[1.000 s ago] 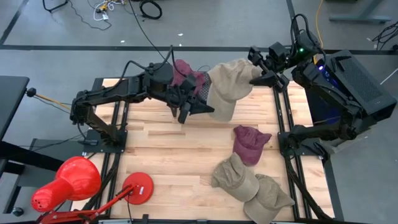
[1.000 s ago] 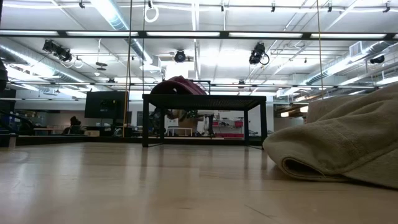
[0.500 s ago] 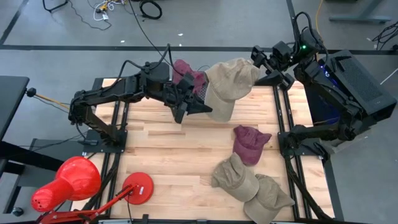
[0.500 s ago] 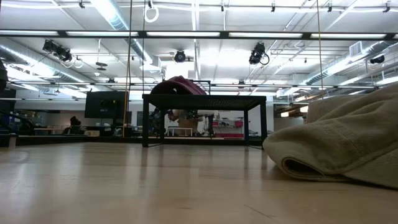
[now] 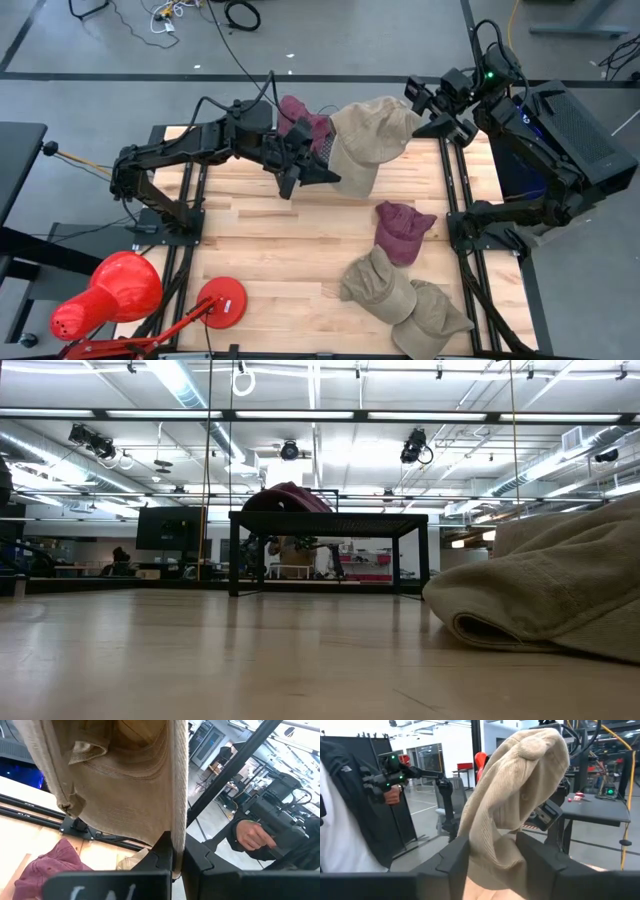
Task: Pick & Place hat
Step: Put the top brown cap on the shelf
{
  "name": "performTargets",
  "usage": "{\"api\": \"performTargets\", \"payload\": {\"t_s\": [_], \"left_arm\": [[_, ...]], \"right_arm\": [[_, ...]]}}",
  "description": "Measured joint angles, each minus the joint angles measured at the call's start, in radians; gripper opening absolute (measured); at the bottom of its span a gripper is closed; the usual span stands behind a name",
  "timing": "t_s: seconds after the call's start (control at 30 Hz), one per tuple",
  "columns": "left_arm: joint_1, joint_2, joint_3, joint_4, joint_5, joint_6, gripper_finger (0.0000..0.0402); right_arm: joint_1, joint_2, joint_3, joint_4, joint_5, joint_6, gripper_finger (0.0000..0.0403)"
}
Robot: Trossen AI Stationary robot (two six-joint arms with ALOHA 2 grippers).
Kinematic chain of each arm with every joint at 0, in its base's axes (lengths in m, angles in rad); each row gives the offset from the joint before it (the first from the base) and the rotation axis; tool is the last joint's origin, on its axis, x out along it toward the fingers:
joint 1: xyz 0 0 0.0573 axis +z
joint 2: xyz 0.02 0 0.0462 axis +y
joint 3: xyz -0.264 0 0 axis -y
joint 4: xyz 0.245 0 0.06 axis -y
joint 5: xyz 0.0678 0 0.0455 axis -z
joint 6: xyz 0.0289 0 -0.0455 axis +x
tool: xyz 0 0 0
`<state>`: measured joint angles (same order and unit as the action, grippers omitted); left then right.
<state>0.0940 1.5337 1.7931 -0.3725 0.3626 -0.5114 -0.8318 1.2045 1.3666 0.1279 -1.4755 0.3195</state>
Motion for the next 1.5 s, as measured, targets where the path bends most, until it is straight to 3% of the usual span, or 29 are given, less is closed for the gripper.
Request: {"api": "performTargets", "payload": {"t_s": [0.27,0.47,0.9,1.3,1.5], "left_arm": [[0.0,0.0,0.0,0.0,0.002,-0.001,0.0015],[0.0,0.0,0.0,0.003,-0.008,-0.007,0.0055],[0.0,0.0,0.0,0.0,-0.033,-0.037,0.0065],[0.005,0.0,0.001,-0.14,-0.136,-0.045,0.0206],[0.022,-0.017,0.002,-0.206,-0.121,-0.022,0.0243]], "right_arm": [[0.0,0.0,0.0,0.0,-0.01,0.0,0.0075],[0.0,0.0,0.0,-0.001,-0.015,0.0,0.0011],[0.0,0.0,0.0,-0.001,-0.036,-0.006,0.0004],[0.0,0.0,0.0,-0.002,-0.037,-0.007,0.0002],[0.0,0.0,0.0,-0.005,-0.036,-0.007,0.0002]]}}
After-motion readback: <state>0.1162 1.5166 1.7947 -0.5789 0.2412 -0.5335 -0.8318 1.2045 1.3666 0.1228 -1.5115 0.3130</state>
